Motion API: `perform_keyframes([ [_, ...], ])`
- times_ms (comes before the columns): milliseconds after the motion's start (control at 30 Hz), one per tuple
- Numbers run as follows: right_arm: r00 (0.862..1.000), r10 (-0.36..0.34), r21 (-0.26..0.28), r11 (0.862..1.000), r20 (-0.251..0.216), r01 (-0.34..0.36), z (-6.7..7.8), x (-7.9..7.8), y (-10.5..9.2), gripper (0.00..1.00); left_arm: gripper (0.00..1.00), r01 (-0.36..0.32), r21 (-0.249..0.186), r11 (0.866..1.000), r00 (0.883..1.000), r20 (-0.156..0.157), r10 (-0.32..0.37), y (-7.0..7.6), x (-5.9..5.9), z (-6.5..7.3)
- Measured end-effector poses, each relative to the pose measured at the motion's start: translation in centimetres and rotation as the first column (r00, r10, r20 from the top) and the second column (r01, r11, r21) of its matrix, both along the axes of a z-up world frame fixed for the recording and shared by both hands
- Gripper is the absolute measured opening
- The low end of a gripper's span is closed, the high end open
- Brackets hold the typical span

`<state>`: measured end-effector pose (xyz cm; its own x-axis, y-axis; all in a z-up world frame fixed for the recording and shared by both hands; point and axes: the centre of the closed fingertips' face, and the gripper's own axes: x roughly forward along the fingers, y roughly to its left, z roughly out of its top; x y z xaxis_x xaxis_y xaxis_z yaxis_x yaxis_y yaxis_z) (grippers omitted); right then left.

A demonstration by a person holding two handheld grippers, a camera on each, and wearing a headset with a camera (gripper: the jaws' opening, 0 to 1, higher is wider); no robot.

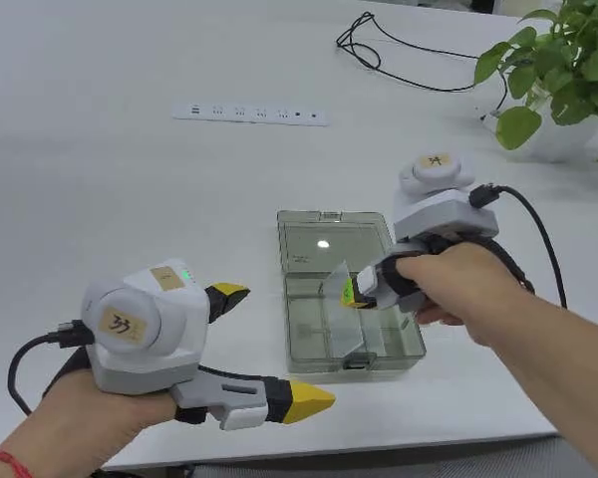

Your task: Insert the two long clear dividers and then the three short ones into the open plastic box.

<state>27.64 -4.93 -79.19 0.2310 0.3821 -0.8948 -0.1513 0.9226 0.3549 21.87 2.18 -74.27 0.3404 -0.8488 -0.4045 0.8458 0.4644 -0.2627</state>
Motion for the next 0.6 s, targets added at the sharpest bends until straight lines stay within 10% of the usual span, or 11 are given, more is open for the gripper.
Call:
perform_keyframes([
  [600,0.993,0.077,-0.077,0.995,0.086,-0.071,-0.12,-0.15,0.74,0.07,0.96,-0.005,0.000,1.000,1.000,-0.010,0.005,0.09,0.16,-0.17],
])
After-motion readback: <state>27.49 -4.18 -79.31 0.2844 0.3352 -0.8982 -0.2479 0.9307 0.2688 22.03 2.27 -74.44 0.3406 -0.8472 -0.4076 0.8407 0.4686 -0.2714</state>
